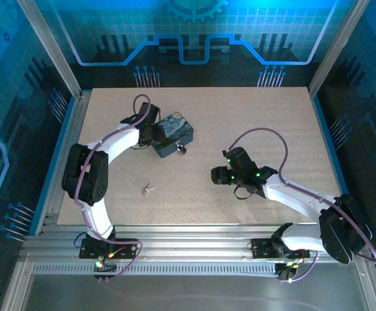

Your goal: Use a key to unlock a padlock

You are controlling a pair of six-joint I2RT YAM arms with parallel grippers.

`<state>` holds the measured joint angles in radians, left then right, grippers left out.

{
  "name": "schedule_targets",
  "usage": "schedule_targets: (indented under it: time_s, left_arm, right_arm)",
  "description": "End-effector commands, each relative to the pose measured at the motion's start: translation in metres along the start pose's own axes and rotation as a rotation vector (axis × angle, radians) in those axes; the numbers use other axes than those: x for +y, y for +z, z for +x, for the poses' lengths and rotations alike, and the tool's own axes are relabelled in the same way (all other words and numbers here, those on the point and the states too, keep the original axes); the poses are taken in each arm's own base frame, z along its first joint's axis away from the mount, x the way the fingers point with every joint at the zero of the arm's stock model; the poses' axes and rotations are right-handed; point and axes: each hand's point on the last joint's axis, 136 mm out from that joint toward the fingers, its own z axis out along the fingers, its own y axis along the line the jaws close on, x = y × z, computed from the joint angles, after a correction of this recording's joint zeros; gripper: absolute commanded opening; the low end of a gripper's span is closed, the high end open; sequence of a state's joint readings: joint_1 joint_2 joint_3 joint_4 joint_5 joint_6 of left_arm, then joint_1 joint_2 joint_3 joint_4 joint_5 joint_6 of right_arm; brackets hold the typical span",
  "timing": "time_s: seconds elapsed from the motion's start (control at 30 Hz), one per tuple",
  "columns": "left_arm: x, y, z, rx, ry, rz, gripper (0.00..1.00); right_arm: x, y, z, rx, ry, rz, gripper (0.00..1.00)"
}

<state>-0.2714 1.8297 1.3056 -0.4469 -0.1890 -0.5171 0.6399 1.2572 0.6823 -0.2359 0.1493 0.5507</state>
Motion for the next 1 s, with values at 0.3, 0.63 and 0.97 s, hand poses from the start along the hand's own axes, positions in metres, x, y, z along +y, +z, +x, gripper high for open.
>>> schedule_targets:
  time_s: [0.3, 0.63, 0.97]
  left_arm:
    - [0.004, -0.074, 0.032, 0.050, 0.016, 0.065, 0.80]
    - [0.066, -0.088, 0.141, 0.202, 0.031, -0.035, 0.71]
    - [0.083, -0.078, 0.201, 0.286, 0.063, -0.041, 0.41]
  right_arm:
    - [0.012, 0.002, -0.003, -0.004, -0.001, -0.018, 0.68]
    - [0.011, 0.009, 0.008, 0.009, 0.007, -0.030, 0.68]
    - [0.018, 0.020, 0.016, 0.030, 0.009, -0.040, 0.67]
